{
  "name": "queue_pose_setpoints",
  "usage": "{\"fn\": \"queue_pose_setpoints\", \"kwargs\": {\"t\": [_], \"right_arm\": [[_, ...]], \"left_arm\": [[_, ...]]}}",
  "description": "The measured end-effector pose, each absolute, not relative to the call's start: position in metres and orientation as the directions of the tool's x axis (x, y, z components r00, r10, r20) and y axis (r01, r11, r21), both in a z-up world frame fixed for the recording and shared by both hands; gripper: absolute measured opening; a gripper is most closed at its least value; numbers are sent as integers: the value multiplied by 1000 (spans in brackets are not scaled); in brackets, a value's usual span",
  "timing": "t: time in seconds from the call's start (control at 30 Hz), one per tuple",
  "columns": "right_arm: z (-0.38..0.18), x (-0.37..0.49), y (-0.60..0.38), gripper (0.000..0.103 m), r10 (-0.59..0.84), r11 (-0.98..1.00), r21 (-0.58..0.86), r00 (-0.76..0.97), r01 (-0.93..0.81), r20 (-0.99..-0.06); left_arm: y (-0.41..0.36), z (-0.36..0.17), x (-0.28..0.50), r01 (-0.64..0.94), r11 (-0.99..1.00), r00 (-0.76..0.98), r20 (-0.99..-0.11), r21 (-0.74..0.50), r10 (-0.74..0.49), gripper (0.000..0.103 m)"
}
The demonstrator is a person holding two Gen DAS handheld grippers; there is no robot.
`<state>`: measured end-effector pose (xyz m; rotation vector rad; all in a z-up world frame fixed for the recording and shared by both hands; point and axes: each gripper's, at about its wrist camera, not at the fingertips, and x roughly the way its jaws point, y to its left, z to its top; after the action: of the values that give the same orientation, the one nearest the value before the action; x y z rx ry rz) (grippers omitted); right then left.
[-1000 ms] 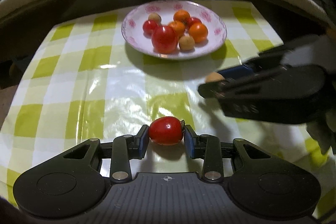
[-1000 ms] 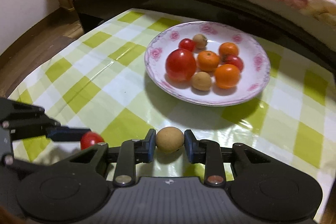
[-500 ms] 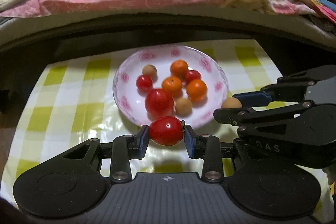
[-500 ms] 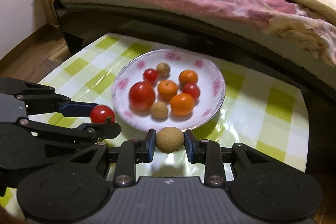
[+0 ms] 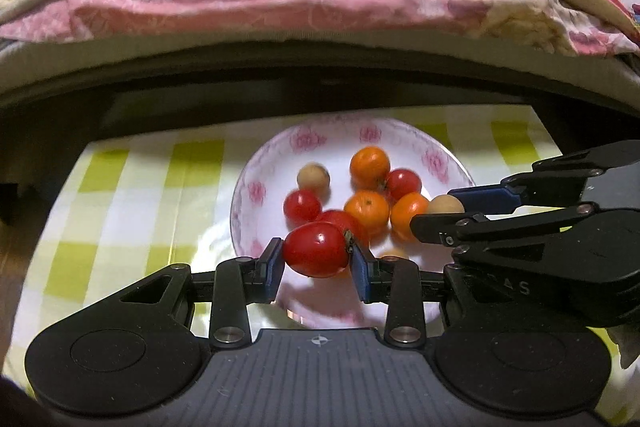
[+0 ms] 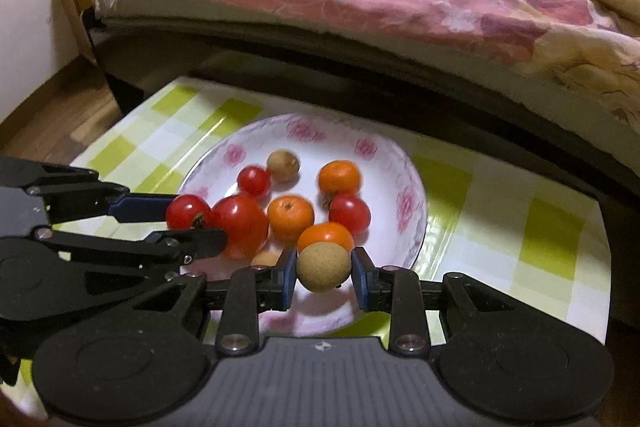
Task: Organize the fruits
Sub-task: 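Carry the red tomato and tan fruit over the white plate with both tools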
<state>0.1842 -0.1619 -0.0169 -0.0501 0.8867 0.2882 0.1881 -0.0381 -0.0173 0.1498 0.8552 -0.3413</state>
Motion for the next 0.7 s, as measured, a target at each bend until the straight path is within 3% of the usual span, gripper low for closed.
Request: {"fn": "queue_pose_setpoints", "kwargs": {"t": [0.43,0.7], "right_arm": [[-17,215,-177,33,235,970,140,618,-199,-751],[-20,221,-182,33,231,973,174,610,-153,-758]], "left_arm": [[-43,-15,209,353,935,614,-744,-41,-265,44],[-38,-16,218,333,941,605,-752,-59,-261,59]]}}
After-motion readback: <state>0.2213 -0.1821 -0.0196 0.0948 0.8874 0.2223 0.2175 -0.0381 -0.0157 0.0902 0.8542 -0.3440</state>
